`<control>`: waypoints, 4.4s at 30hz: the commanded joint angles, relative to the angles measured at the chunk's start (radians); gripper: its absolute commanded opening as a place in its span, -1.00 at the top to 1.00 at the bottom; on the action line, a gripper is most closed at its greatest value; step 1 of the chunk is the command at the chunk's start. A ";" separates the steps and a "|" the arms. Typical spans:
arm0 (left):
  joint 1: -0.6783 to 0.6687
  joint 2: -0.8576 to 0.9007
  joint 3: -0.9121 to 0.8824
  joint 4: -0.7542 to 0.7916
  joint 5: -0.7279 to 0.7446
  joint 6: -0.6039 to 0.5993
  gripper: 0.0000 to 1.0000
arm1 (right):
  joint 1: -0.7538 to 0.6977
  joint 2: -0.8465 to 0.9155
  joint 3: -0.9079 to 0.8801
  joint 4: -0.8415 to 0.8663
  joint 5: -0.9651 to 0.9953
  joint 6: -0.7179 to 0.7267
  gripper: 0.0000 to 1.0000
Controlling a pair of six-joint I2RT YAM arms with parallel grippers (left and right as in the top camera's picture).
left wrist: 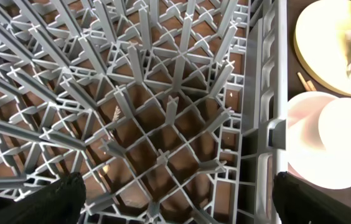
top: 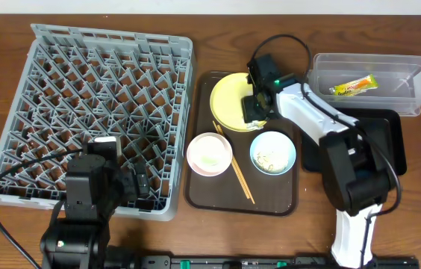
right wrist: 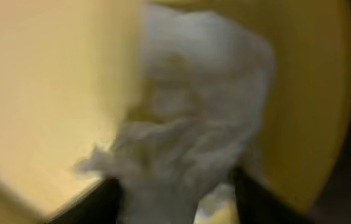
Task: Sort waste into correct bins and load items into the dishwasher
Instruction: 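Grasp the white tissue on the yellow plate with the right gripper, then drop the tissue into the clear bin with the right gripper, then grasp the rim of the light-blue rice bowl with the right gripper, then tip the blue bowl over the black tray to pour out rice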
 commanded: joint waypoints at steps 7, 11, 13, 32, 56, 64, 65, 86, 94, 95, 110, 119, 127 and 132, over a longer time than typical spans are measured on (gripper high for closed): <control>-0.003 0.001 0.020 -0.002 -0.009 -0.008 -0.92 | -0.016 -0.127 0.002 0.006 0.042 0.027 0.92; -0.003 0.001 0.020 -0.002 -0.009 -0.008 -0.92 | -0.068 -0.267 0.002 0.007 0.124 0.034 0.92; -0.003 0.001 0.020 -0.002 -0.009 -0.008 -0.92 | -0.112 -0.336 0.002 0.004 0.186 0.076 0.85; -0.003 0.001 0.020 -0.002 -0.009 -0.008 -0.92 | -0.518 -0.320 0.002 0.008 0.099 0.217 -0.71; -0.003 0.001 0.020 -0.002 -0.009 -0.008 -0.92 | -0.093 -0.536 -0.202 -0.435 -0.330 -0.399 -0.25; -0.003 0.001 0.020 -0.002 -0.009 -0.008 -0.92 | 0.085 -0.536 -0.466 -0.099 -0.223 -0.299 -0.05; -0.003 0.001 0.020 -0.002 -0.009 -0.008 -0.92 | 0.097 -0.536 -0.486 -0.072 -0.222 -0.290 -0.03; -0.003 0.001 0.020 -0.002 -0.009 -0.008 -0.92 | 0.163 -0.534 -0.669 0.196 -0.108 -0.101 0.72; -0.003 0.001 0.020 -0.002 -0.009 -0.008 -0.92 | 0.159 -0.559 -0.636 0.175 -0.165 -0.066 0.97; -0.003 0.001 0.020 -0.002 -0.009 -0.008 -0.92 | 0.156 -0.571 -0.620 0.164 -0.185 -0.066 0.98; -0.003 0.001 0.020 -0.024 -0.009 -0.008 -0.92 | -0.254 -0.823 -0.504 0.055 -0.477 -0.025 0.98; -0.003 0.001 0.020 -0.024 -0.009 -0.008 -0.92 | -0.585 -0.753 -0.591 0.059 -0.793 -0.039 0.98; -0.003 0.001 0.020 -0.024 -0.009 -0.008 -0.92 | -0.740 -0.662 -0.649 0.092 -1.033 -0.079 0.98; -0.003 0.001 0.020 -0.024 -0.009 -0.008 -0.92 | -0.819 -0.598 -0.650 0.114 -1.160 -0.078 0.98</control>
